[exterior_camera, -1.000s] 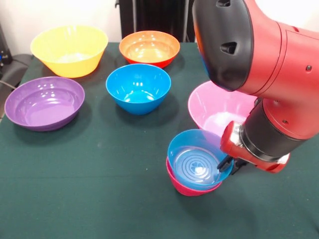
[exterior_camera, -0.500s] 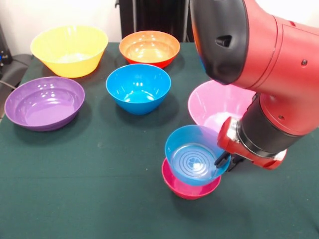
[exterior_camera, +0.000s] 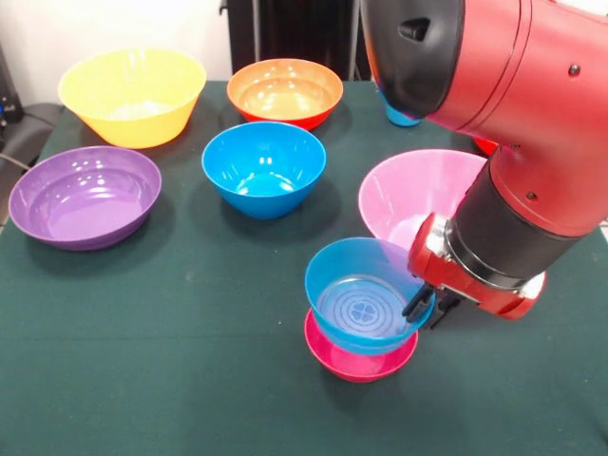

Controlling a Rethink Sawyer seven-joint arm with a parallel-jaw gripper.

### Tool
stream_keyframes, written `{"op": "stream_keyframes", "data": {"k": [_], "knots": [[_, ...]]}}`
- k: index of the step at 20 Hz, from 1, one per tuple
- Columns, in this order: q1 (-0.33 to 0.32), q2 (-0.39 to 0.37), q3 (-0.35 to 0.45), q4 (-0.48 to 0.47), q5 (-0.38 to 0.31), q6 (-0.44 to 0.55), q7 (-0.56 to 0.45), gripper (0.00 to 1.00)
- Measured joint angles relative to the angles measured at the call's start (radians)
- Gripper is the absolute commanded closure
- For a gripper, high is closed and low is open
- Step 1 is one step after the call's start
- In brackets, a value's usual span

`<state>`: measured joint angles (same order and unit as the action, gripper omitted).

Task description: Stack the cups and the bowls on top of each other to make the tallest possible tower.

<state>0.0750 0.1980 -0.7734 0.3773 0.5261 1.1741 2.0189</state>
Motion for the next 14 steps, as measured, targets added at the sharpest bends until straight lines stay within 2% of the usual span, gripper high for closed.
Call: {"op": "stream_keyframes", "data": {"k": [9,14], "knots": [[0.054,-0.064,0.042,0.155,-0.037,-0.121,0.000,1.00],[0.077,-0.079,0.054,0.212,-0.061,-0.169,0.000,1.00]]}}
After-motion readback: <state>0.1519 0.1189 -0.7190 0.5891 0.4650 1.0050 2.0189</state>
